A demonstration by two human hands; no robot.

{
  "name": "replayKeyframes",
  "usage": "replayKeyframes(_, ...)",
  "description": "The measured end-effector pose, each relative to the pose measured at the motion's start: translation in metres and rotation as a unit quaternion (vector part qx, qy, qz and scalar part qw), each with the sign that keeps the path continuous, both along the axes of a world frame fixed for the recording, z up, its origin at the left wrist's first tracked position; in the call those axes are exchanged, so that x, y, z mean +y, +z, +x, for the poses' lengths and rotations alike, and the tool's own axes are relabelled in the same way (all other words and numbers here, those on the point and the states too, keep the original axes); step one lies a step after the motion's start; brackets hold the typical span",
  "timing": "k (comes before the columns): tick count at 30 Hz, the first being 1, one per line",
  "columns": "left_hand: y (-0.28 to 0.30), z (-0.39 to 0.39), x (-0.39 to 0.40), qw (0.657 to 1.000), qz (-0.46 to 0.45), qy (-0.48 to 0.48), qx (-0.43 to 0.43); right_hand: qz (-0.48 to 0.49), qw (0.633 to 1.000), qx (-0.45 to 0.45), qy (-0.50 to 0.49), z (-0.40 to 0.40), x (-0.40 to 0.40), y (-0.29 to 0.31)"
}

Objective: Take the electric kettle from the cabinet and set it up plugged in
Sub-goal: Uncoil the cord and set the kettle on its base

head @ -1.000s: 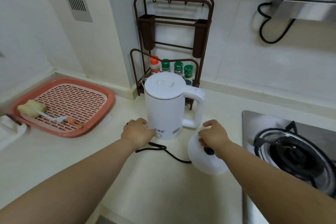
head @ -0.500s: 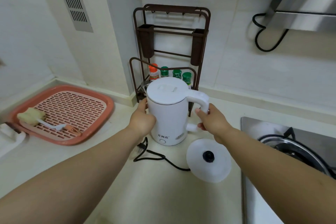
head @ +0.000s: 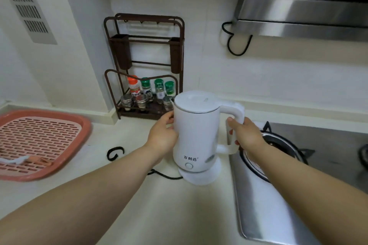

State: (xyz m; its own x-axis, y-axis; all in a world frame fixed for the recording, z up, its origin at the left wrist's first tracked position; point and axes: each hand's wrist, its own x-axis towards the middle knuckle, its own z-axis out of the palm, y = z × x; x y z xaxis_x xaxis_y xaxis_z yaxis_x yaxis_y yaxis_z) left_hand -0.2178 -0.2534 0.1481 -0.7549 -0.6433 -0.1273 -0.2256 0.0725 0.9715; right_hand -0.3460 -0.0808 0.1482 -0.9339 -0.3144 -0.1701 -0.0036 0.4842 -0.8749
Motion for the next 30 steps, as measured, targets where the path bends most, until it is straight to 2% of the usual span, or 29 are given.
replayKeyframes(6,-0.008,-0.001,0.025,0.999,0.022,-0.031,0.016,-0.014,0.999,-0.003,-0.042,0.013,0.033,-0.008)
replayKeyframes(14,-0.005,0.011,0.041,1.0,0.011,0.006,0.011,-0.045,0.999,-0.008,-0.017,0.016,0.041,-0.016)
replayKeyframes(21,-0.013,0.022,0.048,0.999,0.007,0.03,-0.013,-0.007,1.0,0.001,0.017,0.025,0.041,-0.018)
replayKeyframes(25,-0.022,0.025,0.048,0.997,-0.001,-0.022,-0.071,0.003,1.0,-0.007,0.024,0.024,0.044,-0.019)
replayKeyframes(28,-0.028,0.025,0.051,0.989,0.029,-0.065,-0.132,0.018,0.999,-0.003,0.038,0.024,0.048,-0.023)
replayKeyframes(30,-0.03,0.024,0.054,0.986,0.053,-0.07,-0.139,0.025,0.999,0.003,0.044,0.022,0.048,-0.025)
